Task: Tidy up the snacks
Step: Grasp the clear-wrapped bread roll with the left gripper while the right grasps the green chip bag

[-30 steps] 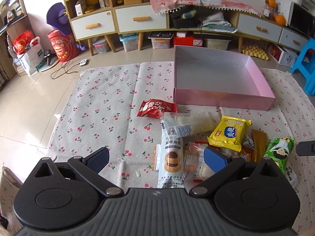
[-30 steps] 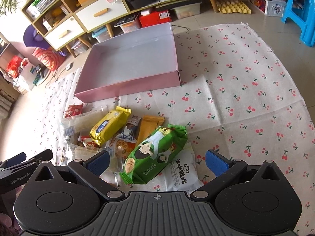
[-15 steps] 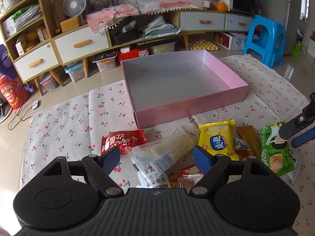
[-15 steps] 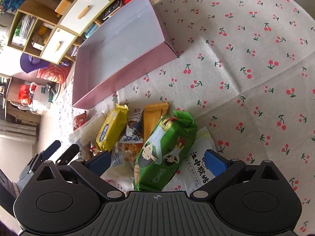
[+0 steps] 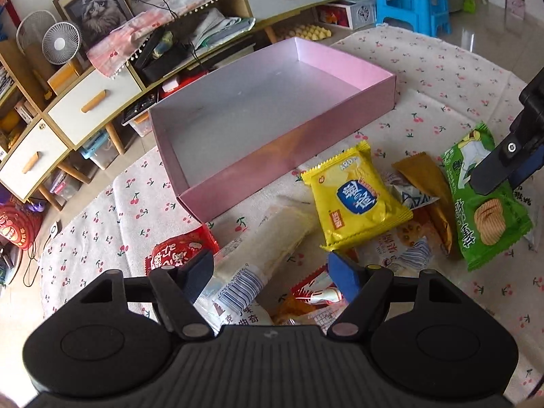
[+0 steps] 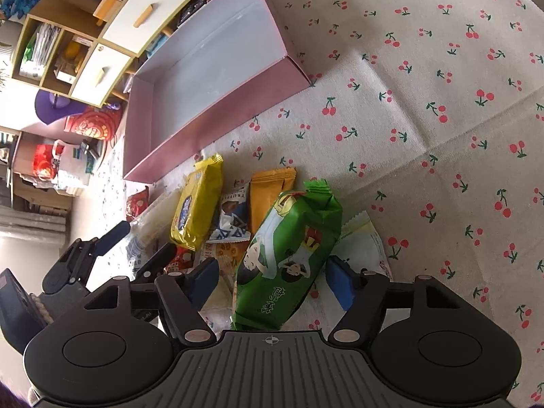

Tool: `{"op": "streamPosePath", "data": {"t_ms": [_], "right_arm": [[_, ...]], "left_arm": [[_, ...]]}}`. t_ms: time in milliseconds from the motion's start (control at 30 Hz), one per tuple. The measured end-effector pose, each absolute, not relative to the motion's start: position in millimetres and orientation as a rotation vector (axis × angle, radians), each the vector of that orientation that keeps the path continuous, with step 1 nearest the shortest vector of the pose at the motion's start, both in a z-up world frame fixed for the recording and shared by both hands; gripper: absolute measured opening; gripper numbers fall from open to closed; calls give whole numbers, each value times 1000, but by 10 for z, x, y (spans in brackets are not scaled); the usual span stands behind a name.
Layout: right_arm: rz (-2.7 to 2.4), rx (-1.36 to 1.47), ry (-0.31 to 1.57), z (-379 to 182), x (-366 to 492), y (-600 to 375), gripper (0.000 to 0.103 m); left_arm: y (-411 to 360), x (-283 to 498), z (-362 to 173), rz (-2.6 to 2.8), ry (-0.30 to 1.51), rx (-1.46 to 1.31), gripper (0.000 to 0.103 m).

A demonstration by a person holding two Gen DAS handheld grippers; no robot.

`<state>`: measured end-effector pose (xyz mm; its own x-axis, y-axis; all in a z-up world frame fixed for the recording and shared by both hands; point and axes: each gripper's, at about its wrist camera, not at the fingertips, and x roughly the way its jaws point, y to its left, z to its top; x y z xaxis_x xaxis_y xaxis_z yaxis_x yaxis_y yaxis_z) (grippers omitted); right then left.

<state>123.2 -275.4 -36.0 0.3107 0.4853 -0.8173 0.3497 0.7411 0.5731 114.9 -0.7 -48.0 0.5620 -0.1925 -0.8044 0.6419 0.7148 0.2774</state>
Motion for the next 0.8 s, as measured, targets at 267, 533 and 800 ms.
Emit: {"op": "streamPosePath", "data": {"t_ms": [267, 533, 800], "right_arm": [[118, 766, 1287, -340, 1205, -2694, 60], [120, 762, 1282, -341, 1193, -2680, 49], [118, 824, 1259, -309, 1170, -2784, 45]], "left_arm": [[18, 1166, -466, -479, 830, 590, 57], [90, 1243, -420, -386, 849, 470, 35], [178, 1293, -316, -323, 885, 334, 23]]}}
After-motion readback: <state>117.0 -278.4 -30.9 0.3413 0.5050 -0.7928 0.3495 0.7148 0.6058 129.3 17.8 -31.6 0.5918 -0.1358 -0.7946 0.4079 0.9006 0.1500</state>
